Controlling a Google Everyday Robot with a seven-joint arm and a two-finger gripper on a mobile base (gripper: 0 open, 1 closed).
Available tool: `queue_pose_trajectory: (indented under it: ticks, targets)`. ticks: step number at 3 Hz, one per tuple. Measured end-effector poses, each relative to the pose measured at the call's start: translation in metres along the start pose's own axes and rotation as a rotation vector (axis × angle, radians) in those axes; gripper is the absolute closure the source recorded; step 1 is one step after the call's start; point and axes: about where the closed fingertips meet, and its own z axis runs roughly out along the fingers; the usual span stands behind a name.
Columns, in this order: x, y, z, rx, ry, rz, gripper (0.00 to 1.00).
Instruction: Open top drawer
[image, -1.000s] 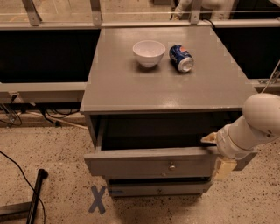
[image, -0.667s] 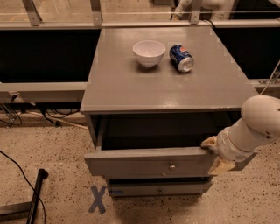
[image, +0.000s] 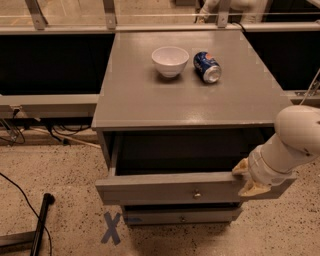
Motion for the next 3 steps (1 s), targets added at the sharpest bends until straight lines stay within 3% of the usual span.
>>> queue_pose_trajectory:
  ticks: [2,3]
  targets:
    - [-0.020,0.014,-0.047,0.012,0.013,-0.069,0.66]
    - [-0.028,0.015,-0.066,0.041,0.023,-0.091,0.55]
